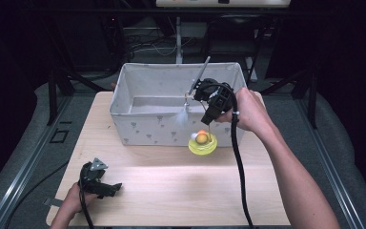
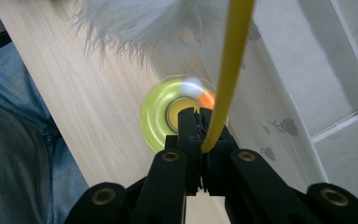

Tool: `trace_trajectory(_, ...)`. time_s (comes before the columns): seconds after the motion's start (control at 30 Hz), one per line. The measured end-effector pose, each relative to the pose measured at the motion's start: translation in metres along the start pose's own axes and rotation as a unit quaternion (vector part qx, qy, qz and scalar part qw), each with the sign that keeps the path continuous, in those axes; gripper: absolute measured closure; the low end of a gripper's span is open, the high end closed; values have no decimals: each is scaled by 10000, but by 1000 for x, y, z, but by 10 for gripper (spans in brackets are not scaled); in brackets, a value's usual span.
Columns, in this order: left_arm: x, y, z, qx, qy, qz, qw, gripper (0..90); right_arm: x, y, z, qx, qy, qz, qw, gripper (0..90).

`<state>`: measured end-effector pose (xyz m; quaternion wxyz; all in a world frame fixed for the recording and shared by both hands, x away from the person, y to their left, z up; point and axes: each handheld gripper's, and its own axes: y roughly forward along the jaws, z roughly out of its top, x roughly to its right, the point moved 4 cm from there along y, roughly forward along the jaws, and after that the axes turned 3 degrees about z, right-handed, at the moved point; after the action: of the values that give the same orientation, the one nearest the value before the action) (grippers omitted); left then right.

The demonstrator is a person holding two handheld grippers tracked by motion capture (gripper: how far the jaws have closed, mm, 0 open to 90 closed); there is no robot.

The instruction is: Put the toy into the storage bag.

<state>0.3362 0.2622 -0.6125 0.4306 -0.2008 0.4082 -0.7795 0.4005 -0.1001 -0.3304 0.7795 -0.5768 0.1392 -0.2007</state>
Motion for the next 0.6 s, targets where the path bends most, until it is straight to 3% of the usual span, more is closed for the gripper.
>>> trace_trajectory(0.6, 0, 0, 0, 0, 2, -3, 10000, 0, 6, -27, 8, 47, 17, -78, 10000, 879)
